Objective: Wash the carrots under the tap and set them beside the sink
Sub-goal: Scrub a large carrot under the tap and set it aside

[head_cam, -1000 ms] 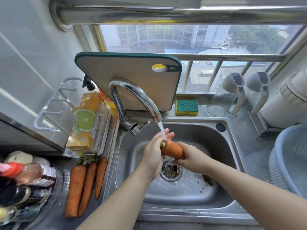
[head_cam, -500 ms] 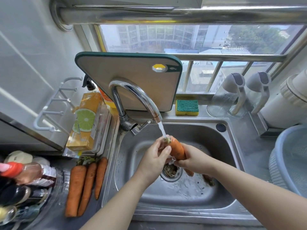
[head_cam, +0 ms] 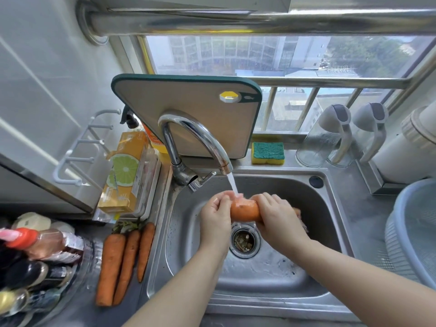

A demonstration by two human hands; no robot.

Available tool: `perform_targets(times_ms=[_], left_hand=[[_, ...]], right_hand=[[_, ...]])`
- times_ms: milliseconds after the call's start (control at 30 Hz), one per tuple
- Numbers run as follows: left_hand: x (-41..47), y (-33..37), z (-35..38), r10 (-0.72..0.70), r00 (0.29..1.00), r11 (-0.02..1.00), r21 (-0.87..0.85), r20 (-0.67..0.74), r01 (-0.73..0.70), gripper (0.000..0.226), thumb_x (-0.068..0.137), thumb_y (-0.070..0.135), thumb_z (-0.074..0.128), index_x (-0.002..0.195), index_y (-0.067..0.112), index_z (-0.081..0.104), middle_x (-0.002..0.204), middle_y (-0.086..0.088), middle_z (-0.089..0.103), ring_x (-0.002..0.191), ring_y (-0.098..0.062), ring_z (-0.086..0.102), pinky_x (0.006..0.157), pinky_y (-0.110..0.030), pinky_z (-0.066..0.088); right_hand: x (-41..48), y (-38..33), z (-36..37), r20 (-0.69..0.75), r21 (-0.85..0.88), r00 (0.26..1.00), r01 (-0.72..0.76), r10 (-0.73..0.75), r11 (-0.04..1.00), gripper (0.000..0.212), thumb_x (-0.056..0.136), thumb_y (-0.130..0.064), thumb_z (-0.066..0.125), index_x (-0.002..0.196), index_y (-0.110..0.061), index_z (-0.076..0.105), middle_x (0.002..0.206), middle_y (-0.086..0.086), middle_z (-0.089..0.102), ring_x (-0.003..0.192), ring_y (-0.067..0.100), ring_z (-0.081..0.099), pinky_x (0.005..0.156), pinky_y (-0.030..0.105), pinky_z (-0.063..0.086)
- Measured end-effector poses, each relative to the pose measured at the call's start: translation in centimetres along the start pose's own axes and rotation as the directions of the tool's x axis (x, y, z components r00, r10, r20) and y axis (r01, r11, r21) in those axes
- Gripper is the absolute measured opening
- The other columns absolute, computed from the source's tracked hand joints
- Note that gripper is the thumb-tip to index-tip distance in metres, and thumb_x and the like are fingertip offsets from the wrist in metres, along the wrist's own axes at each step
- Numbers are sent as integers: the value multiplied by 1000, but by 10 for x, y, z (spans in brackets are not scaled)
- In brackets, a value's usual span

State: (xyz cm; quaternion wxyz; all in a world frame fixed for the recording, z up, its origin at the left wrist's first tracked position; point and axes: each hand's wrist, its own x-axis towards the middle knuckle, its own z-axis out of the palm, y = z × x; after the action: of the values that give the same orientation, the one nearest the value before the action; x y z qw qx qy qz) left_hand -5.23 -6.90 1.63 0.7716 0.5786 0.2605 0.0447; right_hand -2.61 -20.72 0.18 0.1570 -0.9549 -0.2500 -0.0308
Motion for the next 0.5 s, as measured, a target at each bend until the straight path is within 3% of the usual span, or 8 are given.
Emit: perform_targets(times_ms=[67, 167, 200, 267, 333, 400, 500], left_hand=[[0, 0, 5, -152, 986, 982, -126, -70, 142, 23, 97, 4, 44, 108, 11, 62, 76, -5, 70, 78, -19, 64, 71, -32, 53], [3, 8, 3, -304, 953, 920, -260, -5, 292, 36, 99, 5, 42, 133, 14, 47, 91, -6, 67, 83, -14, 62, 64, -28, 53], [3, 11, 0, -283, 959, 943, -175, 29, 284, 34, 100, 10, 42, 133, 18, 48, 99, -5, 65, 88, -14, 62, 67, -29, 54], [2, 15, -7, -179, 972, 969, 200, 154, 147, 29, 100, 20, 45, 127, 24, 53, 116, -2, 60, 96, -12, 61, 74, -30, 57], [4, 13, -13, -152, 940, 892, 452, 305, -2, 30, 97, 20, 50, 127, 23, 53, 126, 1, 53, 96, -7, 61, 80, -29, 57], [6, 11, -20, -221, 902, 912, 406, 371, 57, 34, 96, 12, 51, 129, 20, 52, 132, -2, 50, 103, -11, 61, 87, -30, 55], [13, 16, -29, -359, 823, 933, 153, 440, 325, 40, 96, 1, 47, 135, 7, 48, 135, -10, 49, 118, -24, 55, 87, -28, 55]], right_hand=[[2, 1, 0, -63, -107, 996, 61, -68, 992, 40, 60, -7, 72, 97, -18, 58, 85, 0, 61, 75, 26, 58, 69, 39, 49], [6, 2, -3, -71, -154, 993, 81, -93, 985, 36, 62, -8, 71, 95, -19, 61, 84, -1, 60, 76, 25, 58, 73, 39, 49], [7, 2, -3, -56, -166, 996, 64, -74, 984, 36, 62, -8, 71, 95, -19, 61, 83, -1, 61, 75, 25, 59, 72, 39, 50], [11, 2, -3, -26, -181, 1000, 10, -15, 984, 37, 59, -9, 73, 92, -20, 62, 81, -2, 62, 74, 25, 59, 69, 39, 49], [14, 3, -4, 2, -194, 1000, -16, 17, 981, 36, 56, -10, 75, 88, -22, 63, 79, -3, 61, 73, 24, 59, 67, 39, 47], [16, 6, -6, 32, -200, 999, -11, 18, 980, 32, 60, -13, 74, 88, -24, 63, 80, -4, 62, 77, 24, 58, 70, 39, 45], [14, 7, -10, 33, -209, 999, 34, -27, 977, 33, 61, -14, 74, 90, -25, 63, 82, -4, 61, 79, 24, 58, 71, 39, 45]])
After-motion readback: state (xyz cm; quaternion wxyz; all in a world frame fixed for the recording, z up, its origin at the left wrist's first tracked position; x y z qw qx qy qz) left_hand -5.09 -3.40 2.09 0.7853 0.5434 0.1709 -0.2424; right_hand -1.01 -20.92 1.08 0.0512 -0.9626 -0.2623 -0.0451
